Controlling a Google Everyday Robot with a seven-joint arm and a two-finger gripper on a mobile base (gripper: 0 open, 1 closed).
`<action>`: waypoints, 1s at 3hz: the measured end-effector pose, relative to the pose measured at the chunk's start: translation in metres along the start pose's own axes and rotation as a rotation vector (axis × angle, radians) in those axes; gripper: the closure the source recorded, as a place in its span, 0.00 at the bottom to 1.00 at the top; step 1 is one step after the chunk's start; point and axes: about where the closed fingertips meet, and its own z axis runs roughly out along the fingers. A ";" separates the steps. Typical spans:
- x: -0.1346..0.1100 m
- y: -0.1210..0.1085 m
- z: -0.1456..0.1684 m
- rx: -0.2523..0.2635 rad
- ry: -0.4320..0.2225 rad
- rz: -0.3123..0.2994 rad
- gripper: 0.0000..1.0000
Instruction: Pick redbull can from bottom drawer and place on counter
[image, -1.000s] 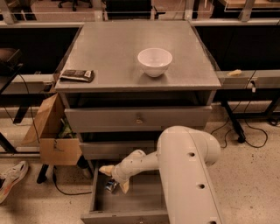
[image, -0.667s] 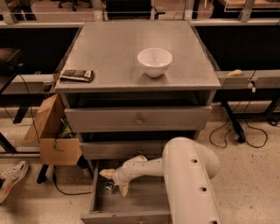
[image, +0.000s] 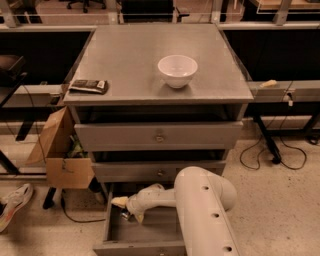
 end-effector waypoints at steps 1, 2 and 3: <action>0.021 -0.015 0.008 -0.020 0.090 -0.124 0.00; 0.045 -0.029 0.013 -0.044 0.152 -0.099 0.00; 0.063 -0.017 0.009 -0.085 0.202 0.046 0.00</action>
Offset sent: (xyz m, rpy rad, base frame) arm 0.0130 0.0016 0.0106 -0.2145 -0.1058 -0.3365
